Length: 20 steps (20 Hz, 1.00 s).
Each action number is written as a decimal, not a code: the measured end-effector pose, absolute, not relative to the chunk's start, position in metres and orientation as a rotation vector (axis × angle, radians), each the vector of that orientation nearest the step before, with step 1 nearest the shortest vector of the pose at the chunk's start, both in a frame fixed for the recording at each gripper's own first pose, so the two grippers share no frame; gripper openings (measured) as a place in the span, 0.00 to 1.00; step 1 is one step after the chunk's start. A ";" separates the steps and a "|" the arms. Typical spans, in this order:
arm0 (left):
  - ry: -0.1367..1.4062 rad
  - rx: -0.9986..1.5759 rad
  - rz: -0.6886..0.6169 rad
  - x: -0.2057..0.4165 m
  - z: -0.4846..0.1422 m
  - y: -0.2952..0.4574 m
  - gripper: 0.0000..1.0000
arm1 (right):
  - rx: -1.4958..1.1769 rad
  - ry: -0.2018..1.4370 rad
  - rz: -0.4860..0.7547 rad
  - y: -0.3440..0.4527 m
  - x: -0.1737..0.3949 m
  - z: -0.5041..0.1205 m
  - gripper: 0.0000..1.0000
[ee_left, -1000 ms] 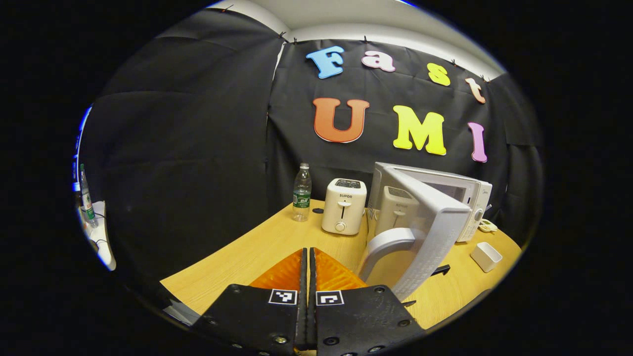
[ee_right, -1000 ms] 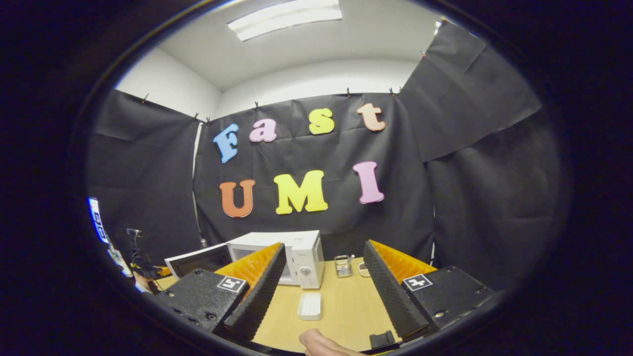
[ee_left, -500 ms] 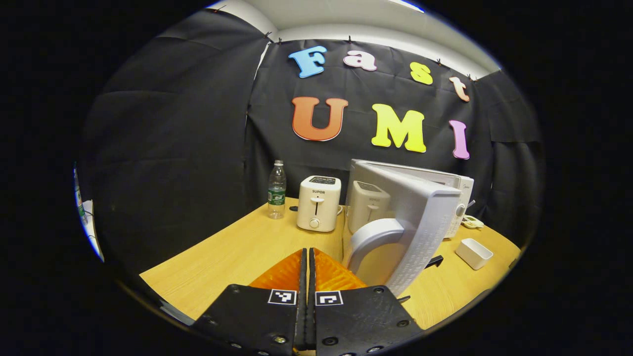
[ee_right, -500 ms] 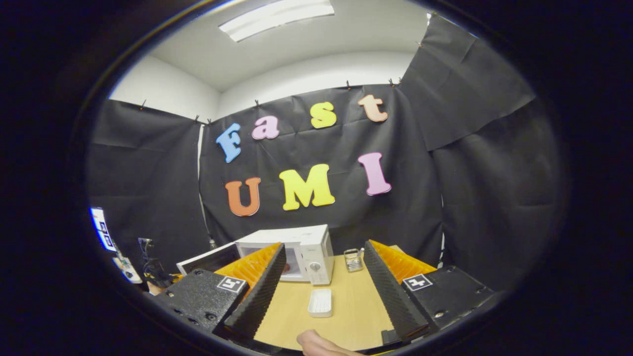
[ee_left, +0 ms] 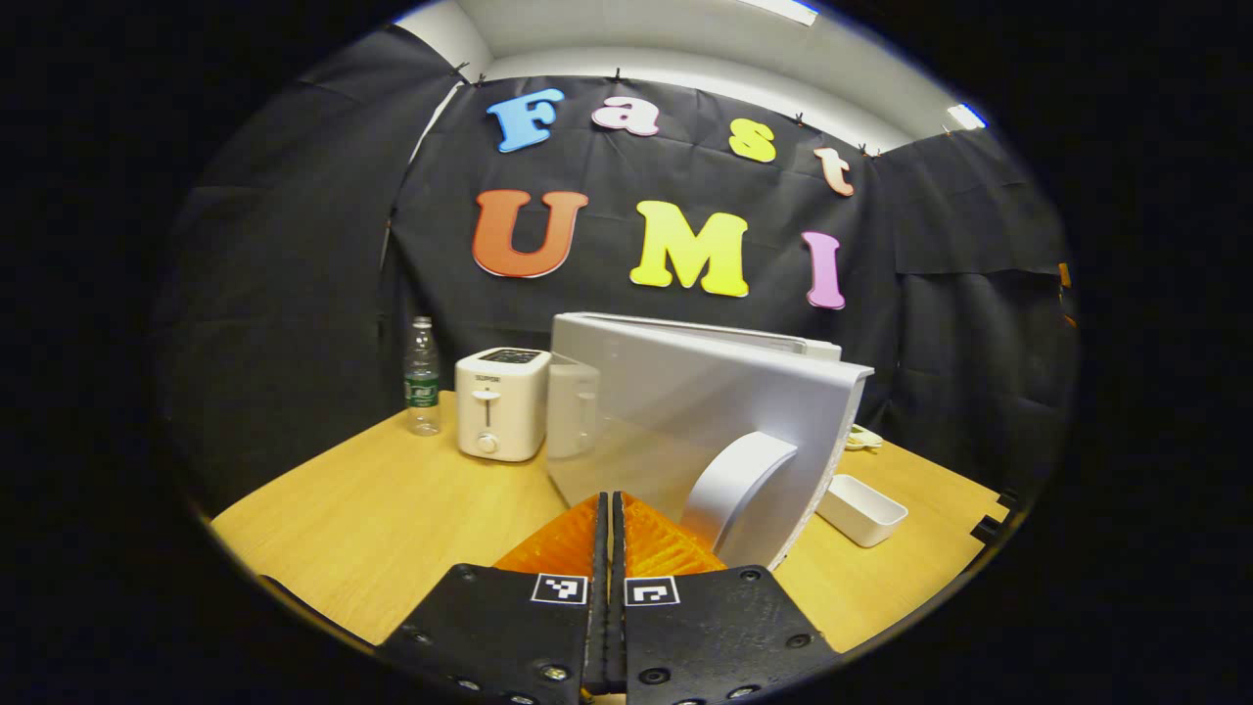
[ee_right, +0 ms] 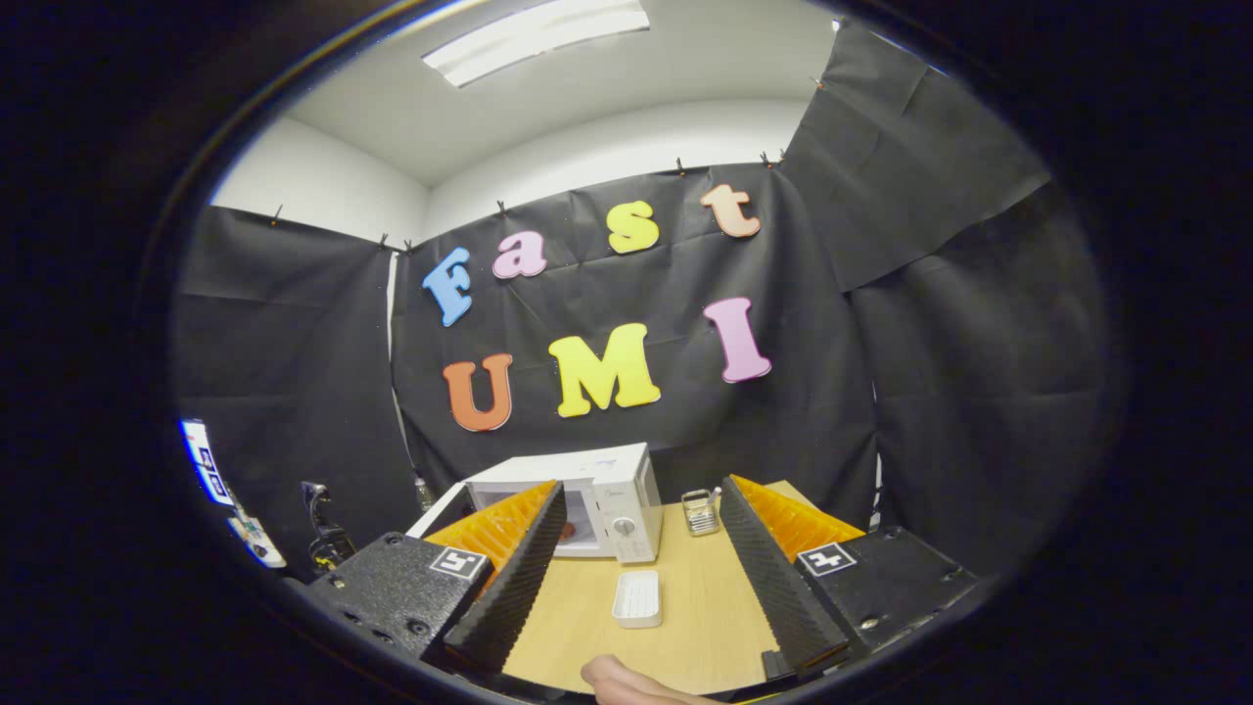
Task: Open the microwave oven with the left hand, put the food in, and close the microwave oven.
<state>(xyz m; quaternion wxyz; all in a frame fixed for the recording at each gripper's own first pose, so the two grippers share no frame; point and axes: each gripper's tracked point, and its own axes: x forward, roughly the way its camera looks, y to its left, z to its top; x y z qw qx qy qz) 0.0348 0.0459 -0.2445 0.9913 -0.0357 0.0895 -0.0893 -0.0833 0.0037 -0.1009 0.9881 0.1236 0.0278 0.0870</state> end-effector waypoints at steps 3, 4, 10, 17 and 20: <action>0.189 -0.094 -0.257 0.061 -0.248 0.004 0.00 | 0.261 0.057 0.159 -0.005 -0.084 -0.101 1.00; 0.188 -0.101 -0.268 0.071 -0.247 -0.007 0.00 | 0.261 0.058 0.155 -0.008 -0.084 -0.104 1.00; 0.164 -0.113 -0.352 0.117 -0.233 -0.071 0.00 | 0.266 0.057 0.139 -0.025 -0.081 -0.110 0.89; 0.162 -0.090 -0.348 0.162 -0.230 -0.112 0.00 | 0.241 0.043 0.125 -0.046 -0.063 -0.116 1.00; 0.168 -0.085 -0.333 0.180 -0.236 -0.119 0.00 | 0.189 0.038 0.116 -0.049 -0.045 -0.115 0.89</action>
